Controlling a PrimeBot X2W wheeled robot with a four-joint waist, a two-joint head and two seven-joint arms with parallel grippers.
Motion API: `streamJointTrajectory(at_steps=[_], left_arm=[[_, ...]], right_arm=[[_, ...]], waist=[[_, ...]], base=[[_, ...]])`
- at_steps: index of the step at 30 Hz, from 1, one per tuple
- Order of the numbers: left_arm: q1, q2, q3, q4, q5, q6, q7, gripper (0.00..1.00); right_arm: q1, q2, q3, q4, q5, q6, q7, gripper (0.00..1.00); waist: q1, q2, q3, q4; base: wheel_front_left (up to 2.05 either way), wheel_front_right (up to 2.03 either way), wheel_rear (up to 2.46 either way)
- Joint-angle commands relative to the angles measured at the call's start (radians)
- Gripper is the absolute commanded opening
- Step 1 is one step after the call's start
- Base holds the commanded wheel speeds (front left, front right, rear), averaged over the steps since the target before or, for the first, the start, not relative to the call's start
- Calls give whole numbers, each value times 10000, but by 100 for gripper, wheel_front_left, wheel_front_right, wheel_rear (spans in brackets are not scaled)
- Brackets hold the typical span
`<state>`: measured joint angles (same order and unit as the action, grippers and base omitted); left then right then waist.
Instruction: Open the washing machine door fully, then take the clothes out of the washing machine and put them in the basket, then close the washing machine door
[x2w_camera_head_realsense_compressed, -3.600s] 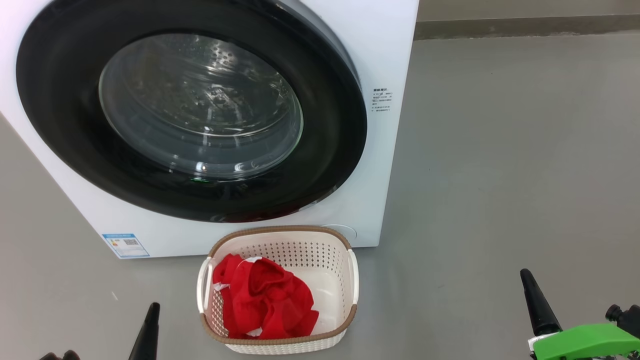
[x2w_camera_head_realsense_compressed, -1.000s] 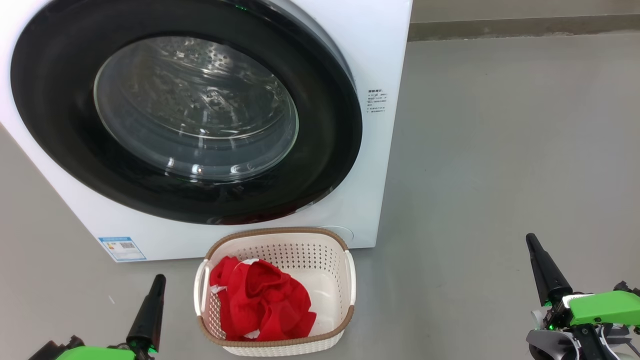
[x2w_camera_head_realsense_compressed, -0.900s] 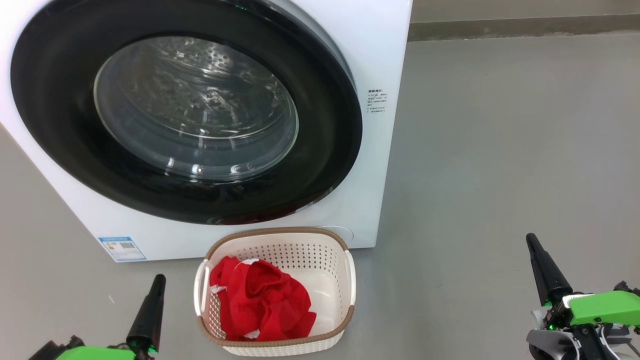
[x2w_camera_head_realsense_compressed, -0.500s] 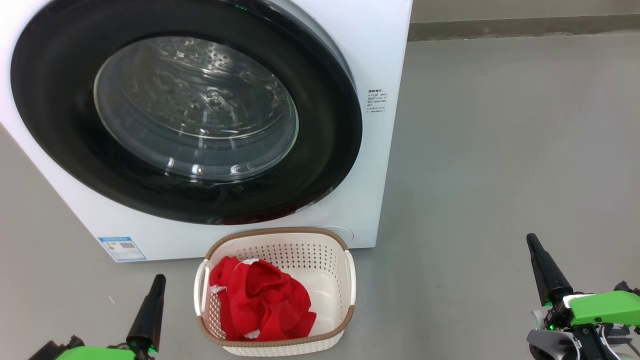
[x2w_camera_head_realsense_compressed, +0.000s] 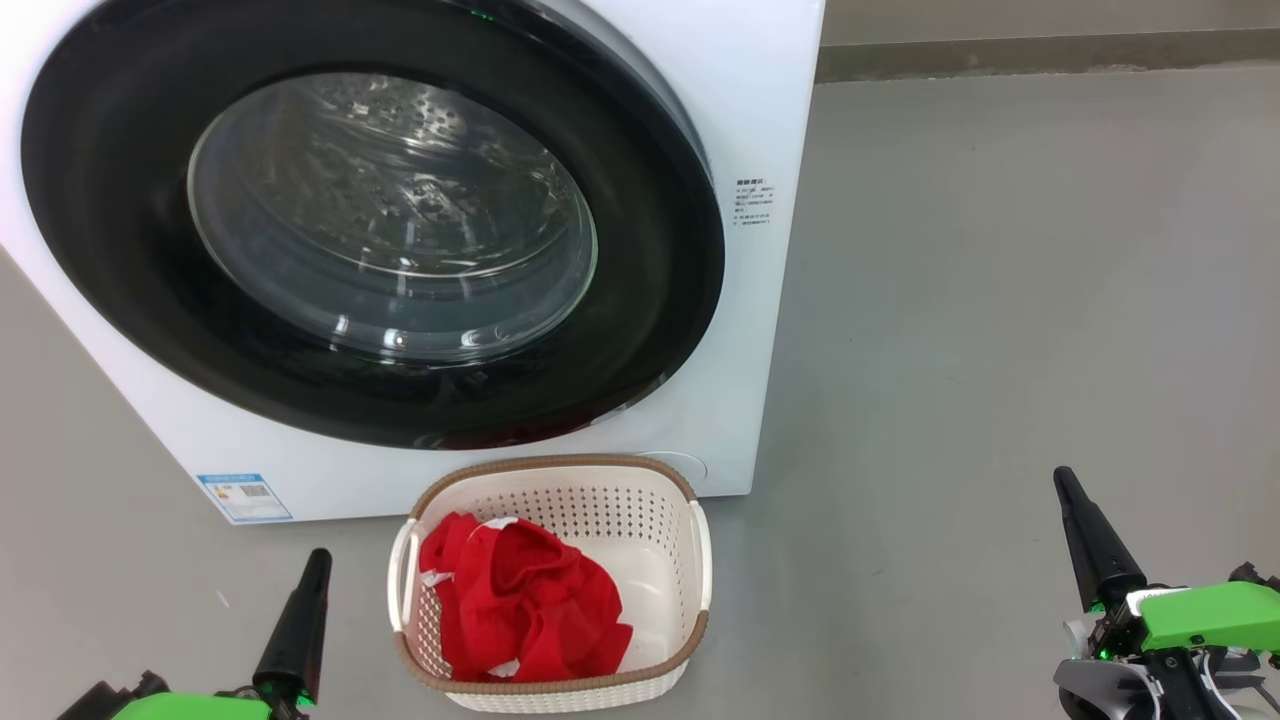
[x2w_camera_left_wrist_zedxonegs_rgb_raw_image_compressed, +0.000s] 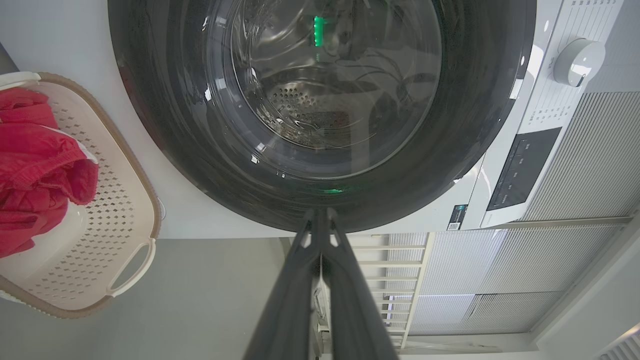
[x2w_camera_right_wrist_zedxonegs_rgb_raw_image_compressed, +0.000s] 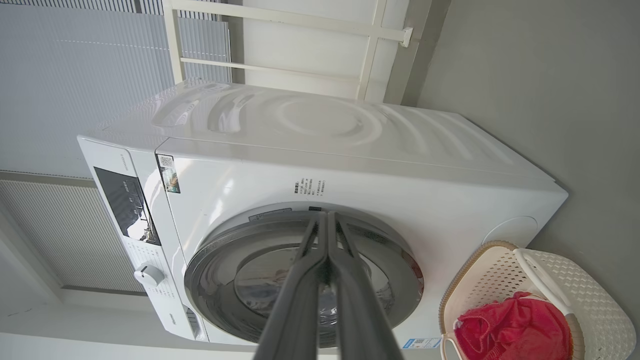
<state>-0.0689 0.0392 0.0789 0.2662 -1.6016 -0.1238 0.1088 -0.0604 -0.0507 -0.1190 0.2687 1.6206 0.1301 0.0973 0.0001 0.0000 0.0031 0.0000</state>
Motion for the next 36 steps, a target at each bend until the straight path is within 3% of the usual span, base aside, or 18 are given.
streamJointTrajectory(at_steps=[1,36], left_arm=[[-391,110,350,-214,-69,-69,45,0],[-391,110,349,-214,-70,-69,44,0]], right_arm=[[-464,-80,164,-246,-27,6,69,0],[-468,-47,116,-243,-67,6,107,0]], waist=[[0,0,0,0],[0,0,0,0]], base=[[0,0,0],[0,0,0]])
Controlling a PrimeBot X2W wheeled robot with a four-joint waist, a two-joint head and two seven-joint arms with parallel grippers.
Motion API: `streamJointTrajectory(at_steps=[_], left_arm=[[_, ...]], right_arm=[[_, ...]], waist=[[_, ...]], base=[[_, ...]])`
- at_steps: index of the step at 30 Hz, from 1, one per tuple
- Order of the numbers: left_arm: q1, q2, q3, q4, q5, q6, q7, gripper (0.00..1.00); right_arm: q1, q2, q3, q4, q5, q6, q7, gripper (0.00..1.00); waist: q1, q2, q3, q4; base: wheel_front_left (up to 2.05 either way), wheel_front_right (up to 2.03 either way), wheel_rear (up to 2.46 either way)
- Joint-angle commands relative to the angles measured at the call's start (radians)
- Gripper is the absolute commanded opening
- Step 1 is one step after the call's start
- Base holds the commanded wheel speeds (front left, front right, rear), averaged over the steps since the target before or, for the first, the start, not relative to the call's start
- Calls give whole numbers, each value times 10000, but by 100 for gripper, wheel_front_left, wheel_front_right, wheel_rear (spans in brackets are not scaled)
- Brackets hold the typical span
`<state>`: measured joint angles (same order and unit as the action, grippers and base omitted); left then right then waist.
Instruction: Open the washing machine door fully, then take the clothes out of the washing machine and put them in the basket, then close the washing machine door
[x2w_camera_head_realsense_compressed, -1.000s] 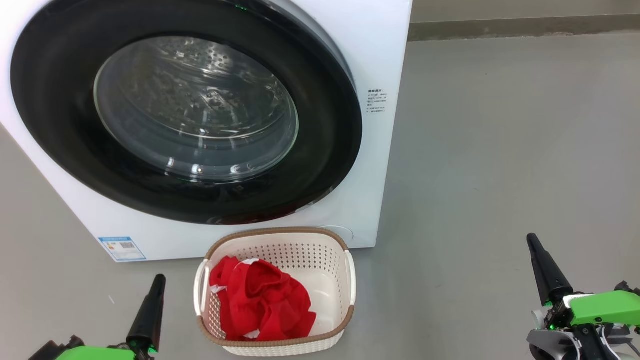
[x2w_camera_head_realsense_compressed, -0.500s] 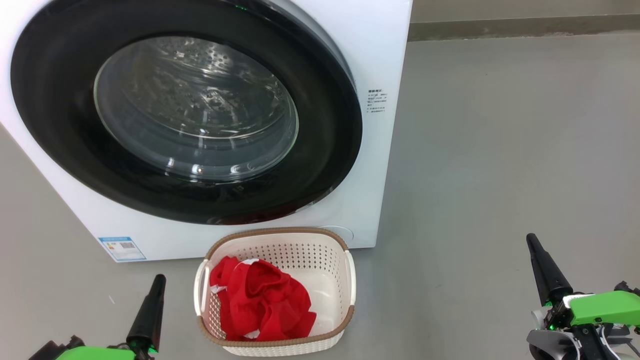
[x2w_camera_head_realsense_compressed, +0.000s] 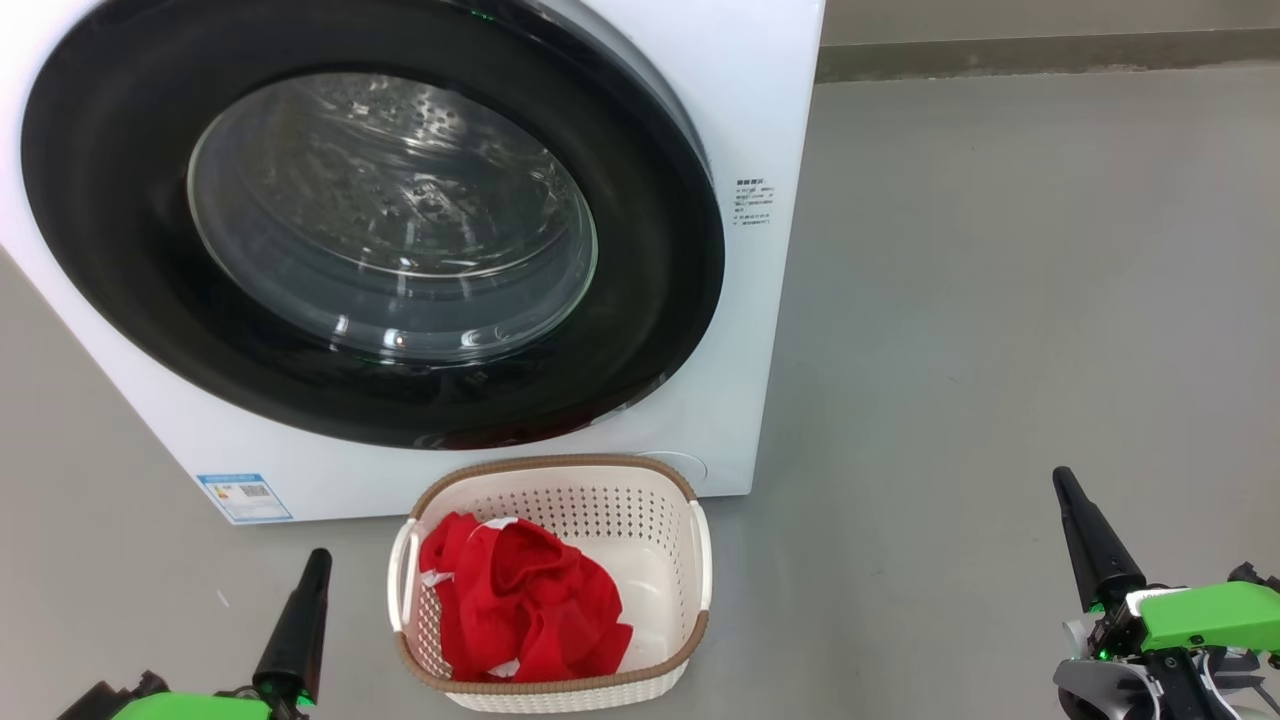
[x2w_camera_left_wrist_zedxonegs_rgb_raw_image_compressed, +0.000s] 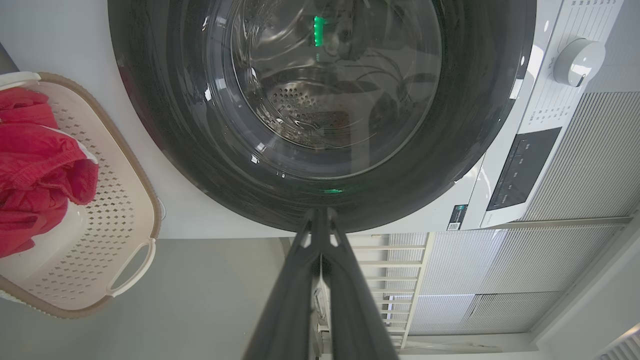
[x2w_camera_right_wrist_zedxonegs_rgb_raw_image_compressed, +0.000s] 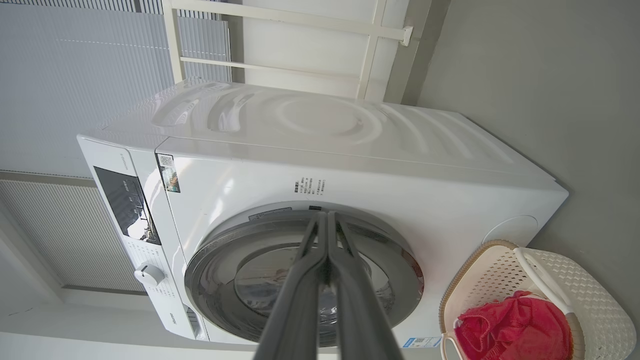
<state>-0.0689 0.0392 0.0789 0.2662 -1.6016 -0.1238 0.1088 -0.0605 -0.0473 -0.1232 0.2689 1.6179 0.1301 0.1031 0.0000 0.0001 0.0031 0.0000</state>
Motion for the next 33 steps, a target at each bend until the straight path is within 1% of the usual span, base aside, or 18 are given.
streamJointTrajectory(at_steps=[1,33], left_arm=[[-391,110,349,-214,-70,-69,44,0],[-391,110,348,-214,-71,-69,44,0]], right_arm=[[-468,-80,157,-245,-41,6,51,0],[-470,-61,128,-244,-65,6,74,0]], waist=[[0,-1,0,0],[0,-1,0,0]], base=[[0,0,0],[0,0,0]])
